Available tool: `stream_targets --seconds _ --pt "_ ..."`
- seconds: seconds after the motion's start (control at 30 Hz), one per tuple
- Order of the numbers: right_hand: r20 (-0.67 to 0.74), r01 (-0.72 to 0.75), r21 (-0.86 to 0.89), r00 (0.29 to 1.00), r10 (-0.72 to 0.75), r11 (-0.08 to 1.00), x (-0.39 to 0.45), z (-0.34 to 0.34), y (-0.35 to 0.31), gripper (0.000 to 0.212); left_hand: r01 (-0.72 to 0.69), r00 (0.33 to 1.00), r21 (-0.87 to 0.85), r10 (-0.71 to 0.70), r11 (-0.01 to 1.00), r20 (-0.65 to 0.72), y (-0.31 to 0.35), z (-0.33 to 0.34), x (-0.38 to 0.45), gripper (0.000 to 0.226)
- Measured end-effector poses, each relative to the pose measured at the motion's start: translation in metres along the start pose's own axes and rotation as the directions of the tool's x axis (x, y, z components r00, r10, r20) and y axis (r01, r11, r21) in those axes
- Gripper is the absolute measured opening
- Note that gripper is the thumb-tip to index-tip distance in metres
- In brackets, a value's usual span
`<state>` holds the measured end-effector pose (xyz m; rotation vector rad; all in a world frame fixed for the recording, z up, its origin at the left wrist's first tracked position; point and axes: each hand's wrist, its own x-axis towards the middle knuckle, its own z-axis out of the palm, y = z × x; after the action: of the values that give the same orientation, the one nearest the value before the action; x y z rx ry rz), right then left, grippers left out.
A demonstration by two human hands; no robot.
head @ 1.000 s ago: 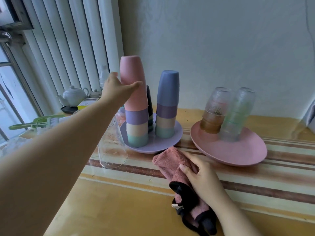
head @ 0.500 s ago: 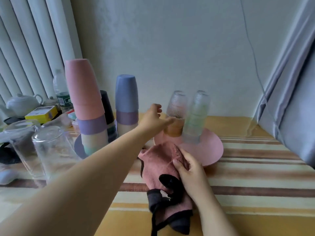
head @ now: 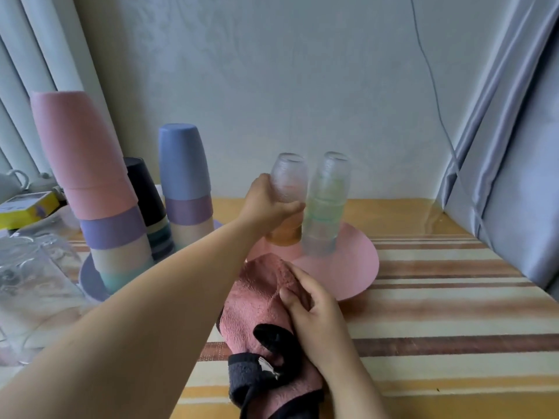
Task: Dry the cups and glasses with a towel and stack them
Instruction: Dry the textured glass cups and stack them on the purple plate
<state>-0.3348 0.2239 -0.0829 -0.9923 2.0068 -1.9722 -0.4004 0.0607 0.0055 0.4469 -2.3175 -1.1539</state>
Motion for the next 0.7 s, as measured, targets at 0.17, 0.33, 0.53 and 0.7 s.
stream_targets --seconds 0.17,0.33,0.53,0.7 --pt "-0.014 0.002 -0.006 1.0 -0.002 1.0 0.0 0.001 -0.002 0.031 -0.064 0.998 -0.035 0.063 0.997 -0.017 -0.001 0.0 0.004 0.058" --pt "-0.01 -0.007 -0.008 1.0 0.007 1.0 -0.001 0.001 -0.003 0.032 -0.096 0.995 -0.164 0.09 0.982 -0.046 0.012 -0.008 -0.003 0.039" --pt "-0.014 0.001 -0.019 1.0 -0.002 1.0 -0.003 -0.001 -0.009 0.038 -0.15 0.986 -0.208 0.132 0.967 -0.099 0.04 -0.052 -0.026 0.055" --pt "-0.053 -0.052 -0.022 0.997 0.051 0.998 -0.003 0.003 -0.013 0.038 -0.063 0.998 -0.23 0.065 0.971 -0.001 0.017 -0.092 -0.107 0.048"
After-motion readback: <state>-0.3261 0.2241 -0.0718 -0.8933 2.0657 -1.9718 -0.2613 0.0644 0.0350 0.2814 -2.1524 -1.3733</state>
